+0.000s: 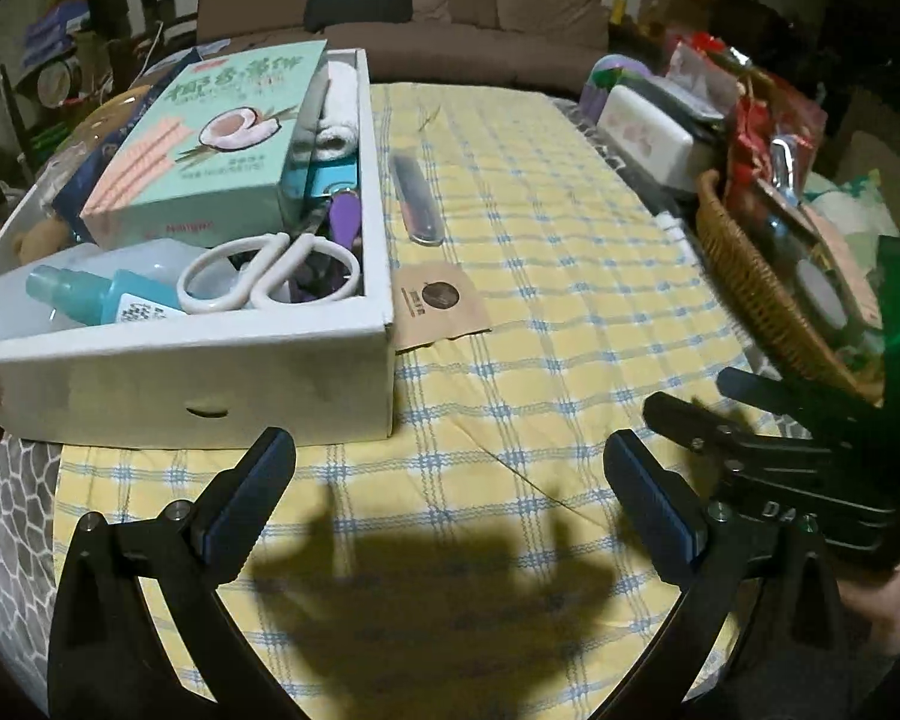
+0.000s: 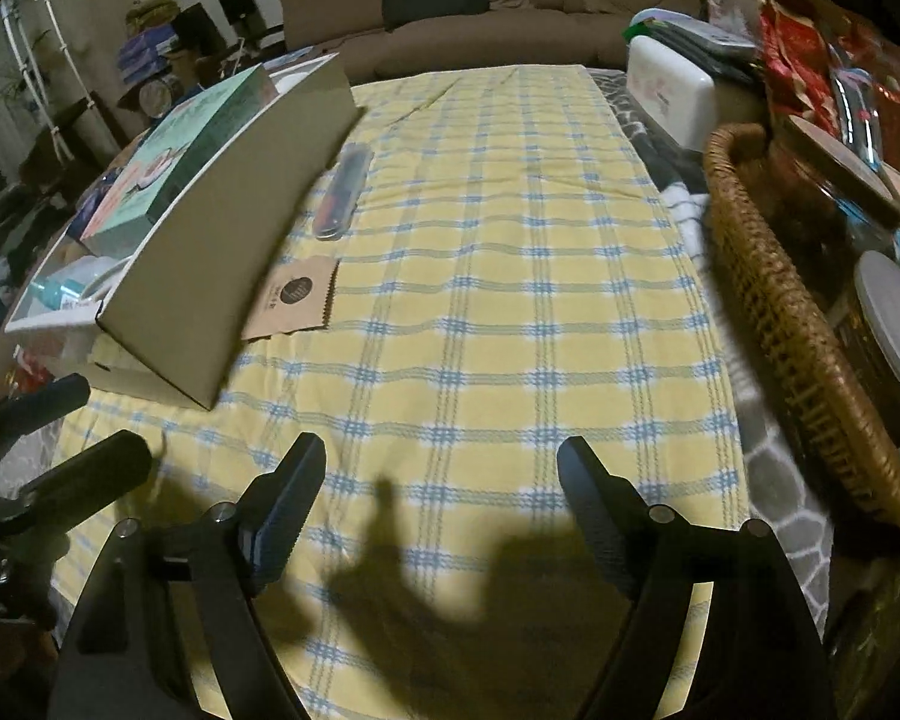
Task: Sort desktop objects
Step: 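Reach the right gripper to the clear tube pen case on the cloth, then grasp the pen case with the right gripper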
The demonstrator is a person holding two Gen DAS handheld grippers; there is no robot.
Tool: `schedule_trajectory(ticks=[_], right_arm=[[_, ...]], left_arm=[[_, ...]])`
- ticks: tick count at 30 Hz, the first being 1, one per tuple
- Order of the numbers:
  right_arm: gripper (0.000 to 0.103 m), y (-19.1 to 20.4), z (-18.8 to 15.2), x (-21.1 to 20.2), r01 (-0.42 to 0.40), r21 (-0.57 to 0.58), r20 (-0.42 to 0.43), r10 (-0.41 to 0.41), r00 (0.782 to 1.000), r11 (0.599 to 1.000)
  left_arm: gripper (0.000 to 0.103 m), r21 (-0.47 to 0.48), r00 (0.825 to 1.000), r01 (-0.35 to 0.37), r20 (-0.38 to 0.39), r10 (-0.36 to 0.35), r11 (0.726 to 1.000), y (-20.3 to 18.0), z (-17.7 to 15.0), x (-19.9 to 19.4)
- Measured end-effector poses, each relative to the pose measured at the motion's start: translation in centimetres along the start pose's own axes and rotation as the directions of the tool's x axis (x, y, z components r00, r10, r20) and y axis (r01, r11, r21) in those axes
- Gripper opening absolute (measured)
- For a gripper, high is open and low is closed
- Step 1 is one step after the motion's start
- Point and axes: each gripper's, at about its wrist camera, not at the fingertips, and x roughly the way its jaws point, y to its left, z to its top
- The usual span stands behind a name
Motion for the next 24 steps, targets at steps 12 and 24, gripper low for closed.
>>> schedule_trajectory(ticks=[12,24], right_arm=[[0.081,2.3,6.9,1.8,-0.056,-0.074,0.065,0.061,0.996,0.996],[0.057,6.8,14.1,14.2,-0.135,-0.09,-0.019,0.134,0.991,0.987]], left_arm=[[0.103,-0.028,0.992,0.089,0.093,-0.086,0.996,2.5,0.6,-1.6],[0.103,-0.075,0.99,0.142,0.032,-0.14,0.987,5.5,0.5,0.8]])
